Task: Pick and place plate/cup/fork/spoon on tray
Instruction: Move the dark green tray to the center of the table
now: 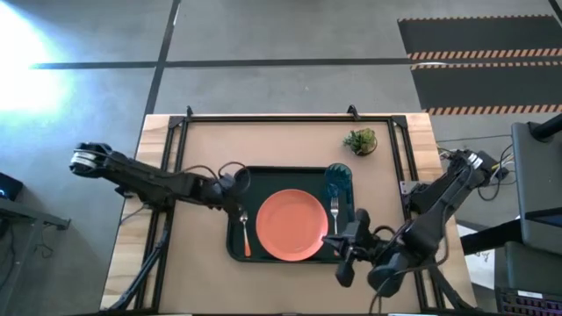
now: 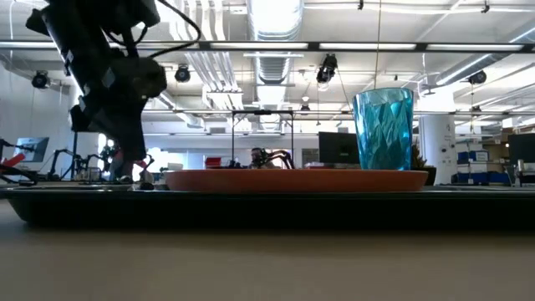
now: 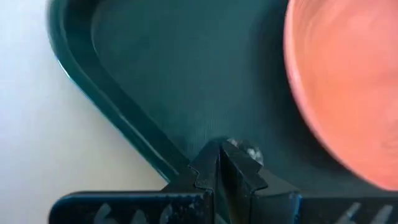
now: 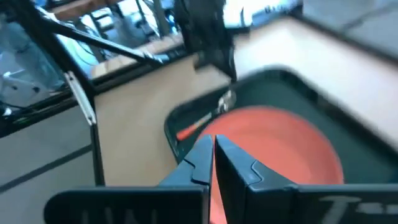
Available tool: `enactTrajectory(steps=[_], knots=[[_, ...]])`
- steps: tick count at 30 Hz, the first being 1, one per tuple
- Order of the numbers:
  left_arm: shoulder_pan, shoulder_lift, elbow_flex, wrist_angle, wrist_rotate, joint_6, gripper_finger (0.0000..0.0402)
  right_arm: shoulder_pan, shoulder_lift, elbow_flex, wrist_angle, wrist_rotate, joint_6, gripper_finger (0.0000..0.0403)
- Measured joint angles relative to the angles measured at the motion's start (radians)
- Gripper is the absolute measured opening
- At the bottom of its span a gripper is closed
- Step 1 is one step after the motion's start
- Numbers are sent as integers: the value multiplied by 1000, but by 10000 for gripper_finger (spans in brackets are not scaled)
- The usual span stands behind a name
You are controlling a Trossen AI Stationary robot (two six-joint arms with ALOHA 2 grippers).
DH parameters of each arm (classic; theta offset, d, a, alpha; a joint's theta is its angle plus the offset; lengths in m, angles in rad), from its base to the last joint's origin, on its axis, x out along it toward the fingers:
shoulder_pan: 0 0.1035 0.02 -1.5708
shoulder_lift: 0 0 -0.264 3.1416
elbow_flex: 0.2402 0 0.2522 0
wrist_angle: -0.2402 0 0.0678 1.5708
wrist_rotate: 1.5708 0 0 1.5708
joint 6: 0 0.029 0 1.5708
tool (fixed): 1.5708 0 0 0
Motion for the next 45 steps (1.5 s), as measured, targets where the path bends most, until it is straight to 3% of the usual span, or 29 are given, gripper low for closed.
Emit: enactTrajectory(steps=[6,11,28,37,45], knots=[[-39,101,0,47,23,-63,0,0,-22,108,-3,10,-259,9],[-54,153,9,149,23,-70,0,0,-22,136,-7,7,-343,9],[-77,187,56,144,91,-69,0,0,-21,137,-27,-12,-336,9],[-149,187,156,-263,114,-65,0,5,-21,136,-66,-12,-278,9],[-172,213,159,-117,108,-85,0,5,-21,136,-66,-12,-280,9]])
